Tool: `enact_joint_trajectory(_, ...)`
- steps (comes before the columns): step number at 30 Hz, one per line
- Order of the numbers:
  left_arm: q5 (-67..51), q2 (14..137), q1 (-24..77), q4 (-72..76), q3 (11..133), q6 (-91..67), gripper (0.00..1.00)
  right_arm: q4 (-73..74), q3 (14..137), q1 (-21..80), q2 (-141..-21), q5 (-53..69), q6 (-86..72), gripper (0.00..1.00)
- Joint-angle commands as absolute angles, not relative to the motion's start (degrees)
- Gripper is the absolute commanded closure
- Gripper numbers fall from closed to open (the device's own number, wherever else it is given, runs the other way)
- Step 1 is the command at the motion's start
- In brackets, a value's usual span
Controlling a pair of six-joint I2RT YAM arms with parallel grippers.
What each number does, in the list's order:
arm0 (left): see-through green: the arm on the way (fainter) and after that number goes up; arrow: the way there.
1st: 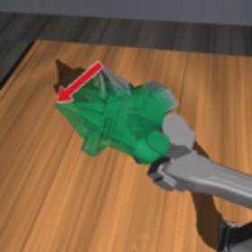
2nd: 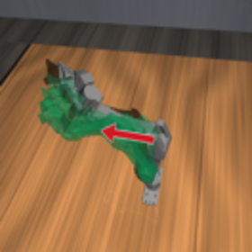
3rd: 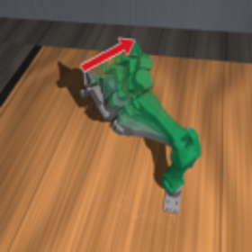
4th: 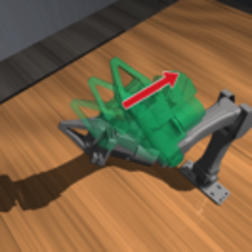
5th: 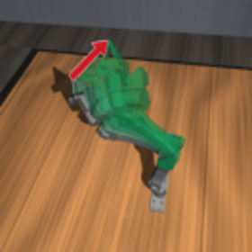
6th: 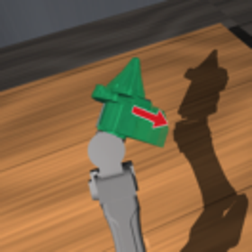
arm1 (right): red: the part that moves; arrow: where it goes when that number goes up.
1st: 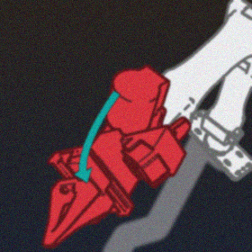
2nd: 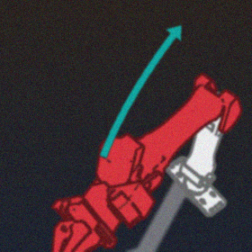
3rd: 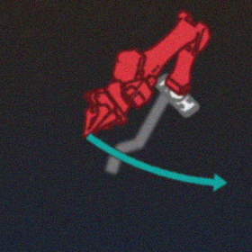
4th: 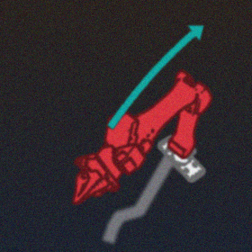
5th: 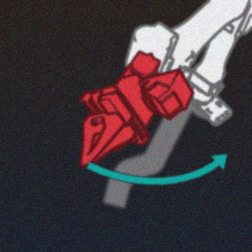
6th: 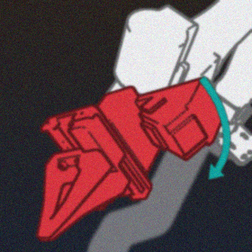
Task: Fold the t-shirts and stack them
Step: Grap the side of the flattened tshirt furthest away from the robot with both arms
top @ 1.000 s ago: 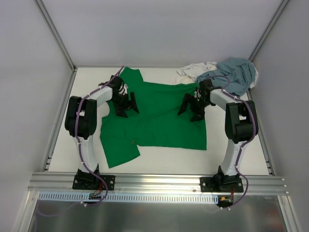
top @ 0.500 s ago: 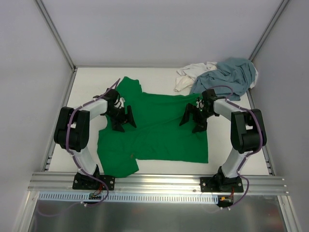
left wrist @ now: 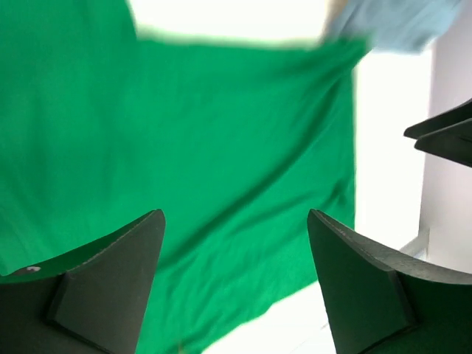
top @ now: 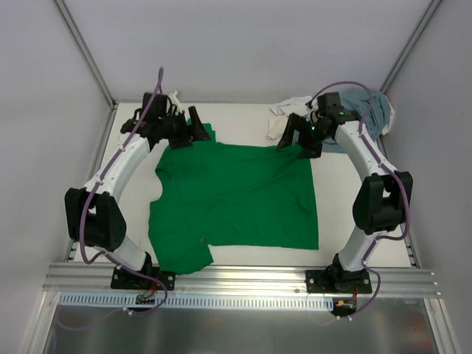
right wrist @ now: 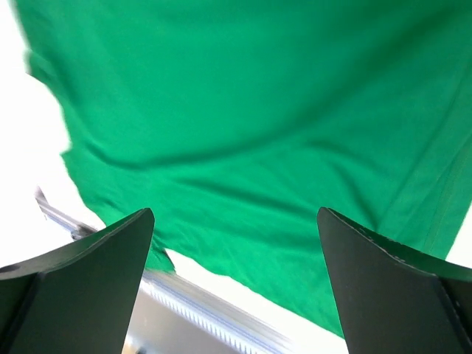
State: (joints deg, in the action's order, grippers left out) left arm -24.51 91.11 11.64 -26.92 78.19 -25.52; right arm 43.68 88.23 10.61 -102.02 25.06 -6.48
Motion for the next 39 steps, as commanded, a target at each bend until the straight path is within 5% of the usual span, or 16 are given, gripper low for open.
enact_joint_trajectory(1,-20.5,89.0,11.6,-25.4,85.4,-24.3,0.19,49.7,98.2,9.0,-101.3,23.1,-5.2,0.01)
enact_joint_trajectory(19,-20.7,96.2,7.4,-27.2,93.7,-20.5,0.2,47.8,112.0,-3.9,-126.3,24.3,-5.4,0.02)
enact_joint_trajectory(39,-21.0,99.4,6.9,-32.8,101.2,-18.0,0.2,38.5,106.3,-3.9,-131.9,27.3,-9.1,0.03)
